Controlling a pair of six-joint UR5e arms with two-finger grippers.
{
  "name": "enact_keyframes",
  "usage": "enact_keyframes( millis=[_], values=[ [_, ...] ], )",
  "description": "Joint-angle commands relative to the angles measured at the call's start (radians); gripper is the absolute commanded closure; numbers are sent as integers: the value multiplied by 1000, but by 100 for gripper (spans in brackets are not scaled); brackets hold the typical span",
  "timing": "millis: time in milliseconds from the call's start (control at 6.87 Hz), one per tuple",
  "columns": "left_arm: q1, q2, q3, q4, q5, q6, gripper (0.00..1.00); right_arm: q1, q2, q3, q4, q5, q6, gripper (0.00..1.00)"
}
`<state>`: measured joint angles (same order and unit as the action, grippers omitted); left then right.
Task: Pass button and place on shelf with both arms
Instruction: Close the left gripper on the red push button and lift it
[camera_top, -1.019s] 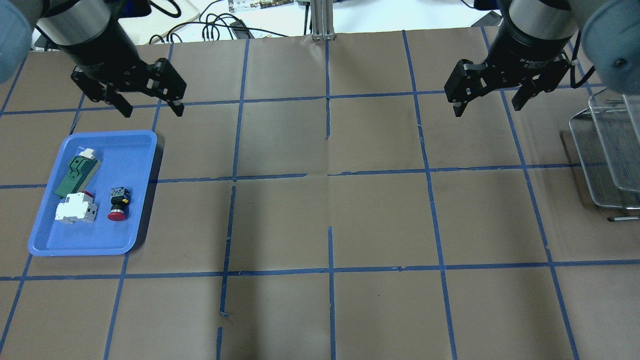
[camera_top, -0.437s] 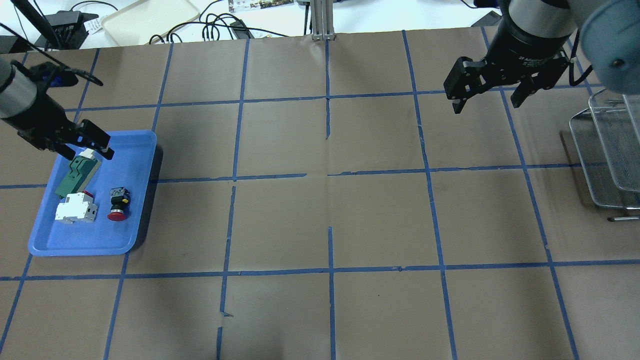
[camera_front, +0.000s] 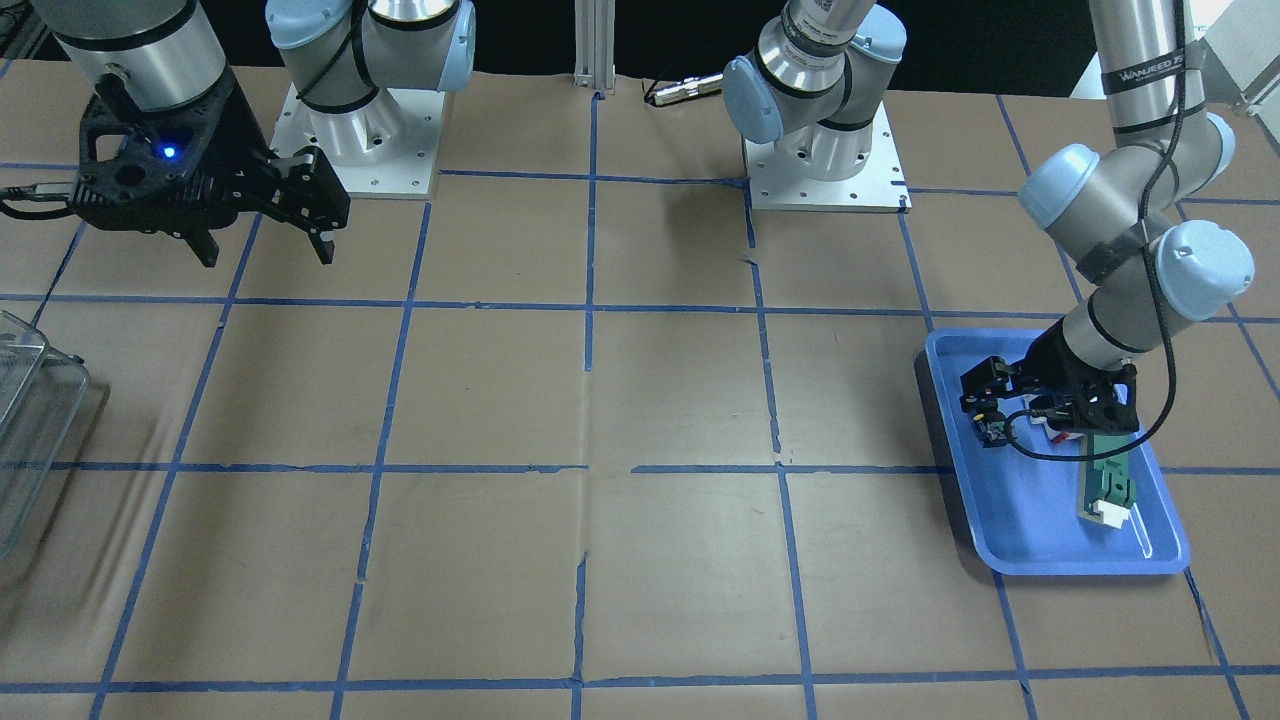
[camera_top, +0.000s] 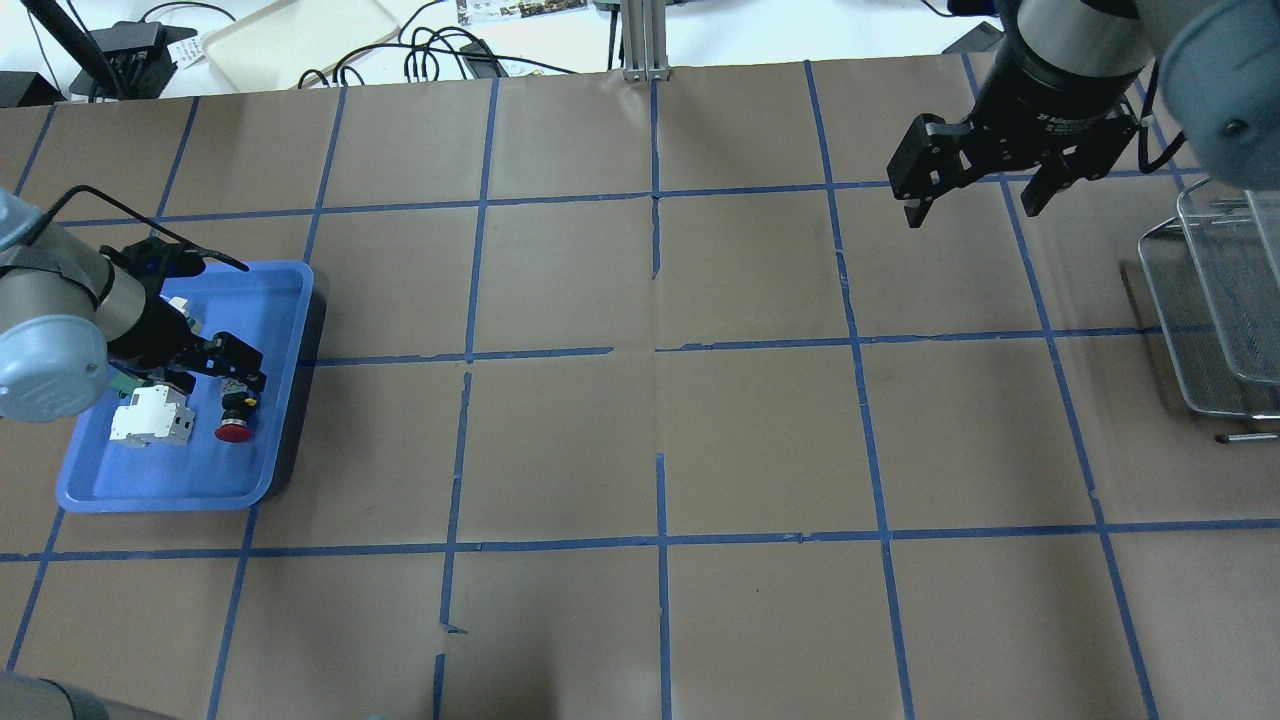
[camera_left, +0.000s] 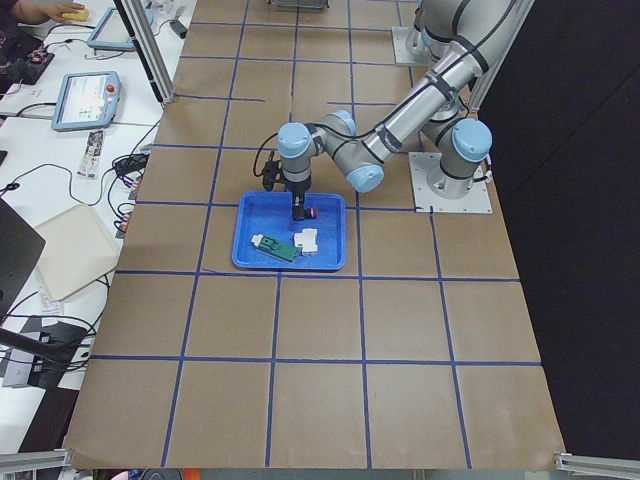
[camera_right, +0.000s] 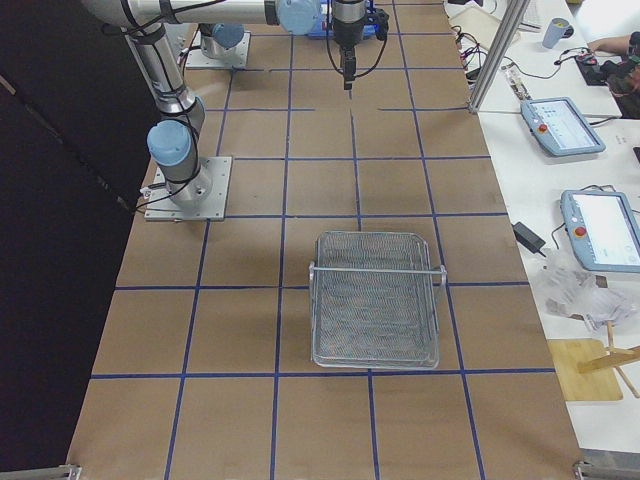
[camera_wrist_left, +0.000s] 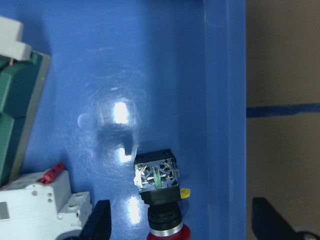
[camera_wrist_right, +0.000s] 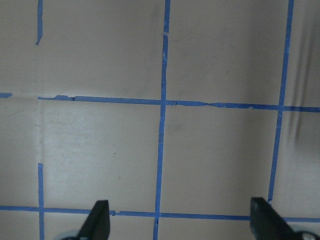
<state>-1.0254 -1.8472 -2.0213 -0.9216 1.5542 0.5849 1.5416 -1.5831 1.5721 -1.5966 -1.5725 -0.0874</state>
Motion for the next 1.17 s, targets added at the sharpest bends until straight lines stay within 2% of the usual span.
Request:
enact_keyframes(
  millis=[0,146,291,437,583,728,874,1019],
  values=[
    [2,-46,-23,83,73,-3,2,0,0,0,-2,2,-2,0],
    [1,-46,-25,78,70,-8,9,0,0,0,0,-1,-2,0],
    [1,-44,-23,78,73,-8,42,0,0,0,0,2,-2,0],
    [1,-46,-25,75,70,-7,52,0,0,0,0,2,-2,0],
    [1,-43,-25,67,69,-5,73,0,0,0,0,2,-2,0],
    [-2,-38,-22,57,67,4,82,0,0,0,0,2,-2,0],
    [-19,-26,-8,-6,58,33,82,0,0,0,0,2,-2,0],
    [-41,6,25,-73,2,99,82,0,0,0,0,2,-2,0]
  ],
)
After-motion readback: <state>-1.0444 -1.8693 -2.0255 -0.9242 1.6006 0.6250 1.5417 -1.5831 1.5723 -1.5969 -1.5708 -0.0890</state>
